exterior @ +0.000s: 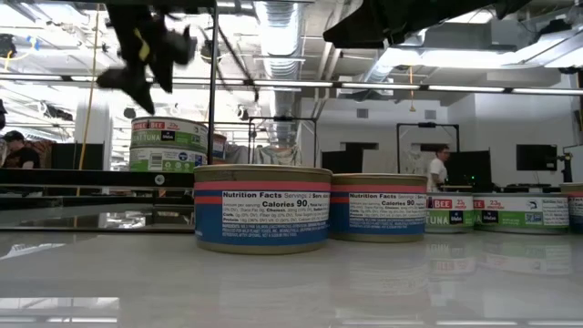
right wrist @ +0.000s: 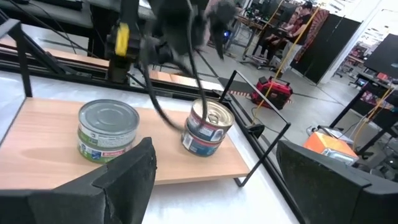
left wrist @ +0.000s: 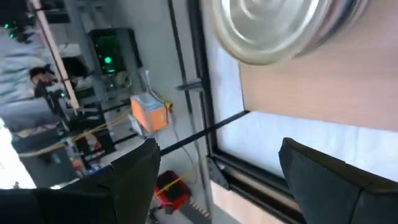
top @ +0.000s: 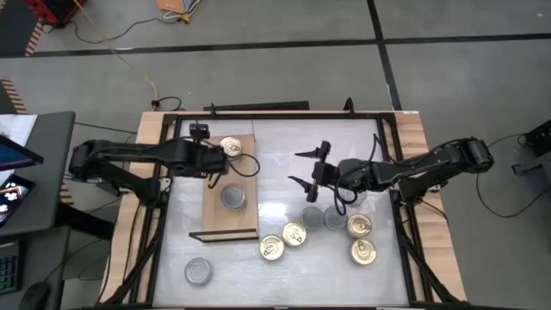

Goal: Stack canned seafood by type on shelf
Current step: Stack the green tuna can on top of the other green tuna can on the shelf

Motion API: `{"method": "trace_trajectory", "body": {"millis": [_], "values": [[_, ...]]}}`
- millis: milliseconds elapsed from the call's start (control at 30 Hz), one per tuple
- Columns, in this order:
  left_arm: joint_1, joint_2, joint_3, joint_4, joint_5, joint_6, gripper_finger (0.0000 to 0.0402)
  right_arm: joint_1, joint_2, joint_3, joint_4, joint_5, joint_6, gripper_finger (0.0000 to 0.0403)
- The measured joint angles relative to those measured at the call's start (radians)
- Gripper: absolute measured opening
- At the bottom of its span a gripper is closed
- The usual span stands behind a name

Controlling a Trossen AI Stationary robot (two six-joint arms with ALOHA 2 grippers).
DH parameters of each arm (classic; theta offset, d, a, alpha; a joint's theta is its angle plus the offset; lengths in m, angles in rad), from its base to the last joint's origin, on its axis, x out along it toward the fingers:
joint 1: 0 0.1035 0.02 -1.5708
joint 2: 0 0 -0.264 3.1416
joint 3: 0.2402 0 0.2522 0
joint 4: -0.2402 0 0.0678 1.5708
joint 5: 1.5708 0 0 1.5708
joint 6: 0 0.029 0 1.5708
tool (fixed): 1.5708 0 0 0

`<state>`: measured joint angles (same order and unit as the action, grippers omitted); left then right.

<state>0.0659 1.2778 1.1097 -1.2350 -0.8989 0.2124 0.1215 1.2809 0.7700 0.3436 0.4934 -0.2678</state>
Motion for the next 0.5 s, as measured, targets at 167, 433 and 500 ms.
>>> {"method": "trace_trajectory", "body": {"millis": [167, 433, 500], "values": [[-0.188, -0.026, 0.144, -0.111, 0.015, -0.213, 0.0311, 0.000, 0.000, 0.000, -0.013, 0.000, 0.010, 0.0361], [-0.635, -0.008, 0.277, -0.087, 0.000, -0.457, 0.0291, -0.001, 0.000, 0.000, -0.036, 0.000, 0.064, 0.0361], [-0.733, 0.028, 0.295, -0.087, -0.029, -0.505, 0.0289, -0.001, 0.000, -0.001, -0.038, 0.000, 0.069, 0.0361]]}}
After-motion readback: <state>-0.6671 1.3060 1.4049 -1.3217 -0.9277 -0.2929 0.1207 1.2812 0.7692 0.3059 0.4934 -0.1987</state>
